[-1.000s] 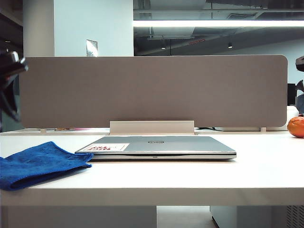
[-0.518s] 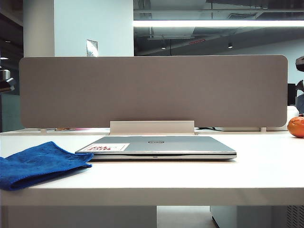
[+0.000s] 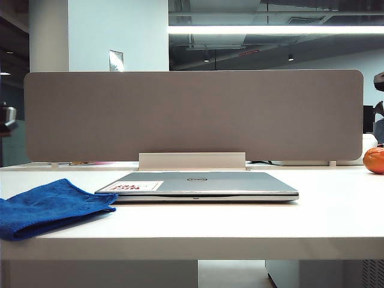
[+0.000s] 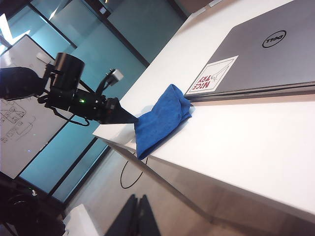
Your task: Pick up the blue rag and put it over the laptop.
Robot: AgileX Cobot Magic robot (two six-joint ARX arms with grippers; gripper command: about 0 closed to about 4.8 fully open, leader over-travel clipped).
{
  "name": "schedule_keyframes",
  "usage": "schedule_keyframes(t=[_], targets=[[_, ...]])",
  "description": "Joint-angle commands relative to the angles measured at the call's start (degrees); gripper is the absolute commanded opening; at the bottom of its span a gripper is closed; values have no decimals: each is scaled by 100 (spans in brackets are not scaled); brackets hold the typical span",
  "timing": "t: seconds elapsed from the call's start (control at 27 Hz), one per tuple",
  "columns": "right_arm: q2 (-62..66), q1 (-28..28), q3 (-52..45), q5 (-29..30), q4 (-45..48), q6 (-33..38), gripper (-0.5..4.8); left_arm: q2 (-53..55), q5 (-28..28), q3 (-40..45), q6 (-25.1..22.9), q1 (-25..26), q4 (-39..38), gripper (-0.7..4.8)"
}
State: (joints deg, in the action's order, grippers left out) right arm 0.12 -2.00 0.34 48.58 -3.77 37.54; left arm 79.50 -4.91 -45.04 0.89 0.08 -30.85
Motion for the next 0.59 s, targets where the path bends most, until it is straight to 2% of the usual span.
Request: schedule_keyframes(t=[0.04, 0.44, 0.48, 0.59], targets=[[-13, -4, -31, 0, 96, -9, -5, 118, -11, -13, -28, 7, 90, 189], [-13, -4, -31, -2, 96, -9, -5, 245, -44, -13, -24, 7, 289, 173], [-13, -4, -31, -2, 96, -9, -5, 245, -44, -13, -26, 7, 293, 165], [-13, -2, -31, -4, 96, -9, -5, 245, -44, -13, -26, 7, 306, 68]])
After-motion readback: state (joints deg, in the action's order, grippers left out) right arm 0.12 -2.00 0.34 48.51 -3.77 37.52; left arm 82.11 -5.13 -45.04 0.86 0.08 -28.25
